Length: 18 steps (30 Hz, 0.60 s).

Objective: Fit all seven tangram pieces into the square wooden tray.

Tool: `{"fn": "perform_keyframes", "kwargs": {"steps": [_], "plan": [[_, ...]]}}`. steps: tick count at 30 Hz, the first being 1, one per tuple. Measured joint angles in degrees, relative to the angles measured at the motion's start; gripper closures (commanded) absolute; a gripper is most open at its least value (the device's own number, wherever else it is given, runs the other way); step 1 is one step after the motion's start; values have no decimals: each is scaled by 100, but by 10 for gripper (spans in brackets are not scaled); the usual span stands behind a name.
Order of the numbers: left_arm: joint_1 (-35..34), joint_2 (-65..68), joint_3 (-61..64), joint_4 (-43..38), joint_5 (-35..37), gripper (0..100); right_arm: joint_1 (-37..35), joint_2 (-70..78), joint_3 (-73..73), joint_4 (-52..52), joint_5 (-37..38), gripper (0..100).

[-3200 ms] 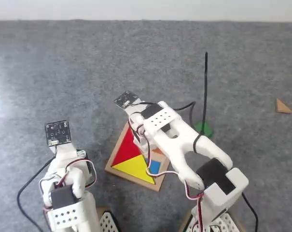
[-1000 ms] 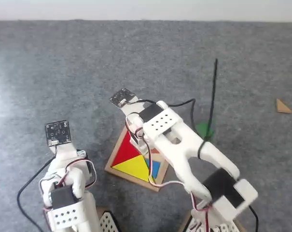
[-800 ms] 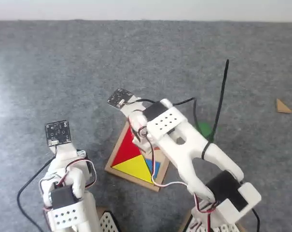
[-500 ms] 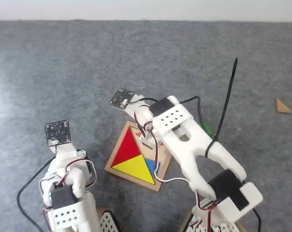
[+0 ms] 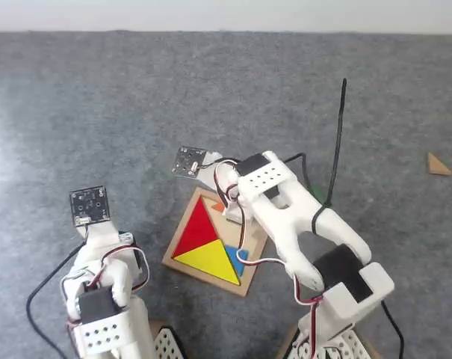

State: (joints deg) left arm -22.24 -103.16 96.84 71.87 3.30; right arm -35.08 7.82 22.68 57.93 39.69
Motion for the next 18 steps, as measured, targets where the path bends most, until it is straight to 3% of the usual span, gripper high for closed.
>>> {"fn": "perform_keyframes", "kwargs": {"steps": [5, 14, 18], "plan": [[0, 0, 0, 0, 0, 987, 0, 44, 0, -26, 114, 849], [0, 0, 0, 0, 0, 987, 123, 53, -35, -9, 149, 853], [0, 0, 0, 0, 0, 987, 149, 53, -316, 475, 149, 851]]}}
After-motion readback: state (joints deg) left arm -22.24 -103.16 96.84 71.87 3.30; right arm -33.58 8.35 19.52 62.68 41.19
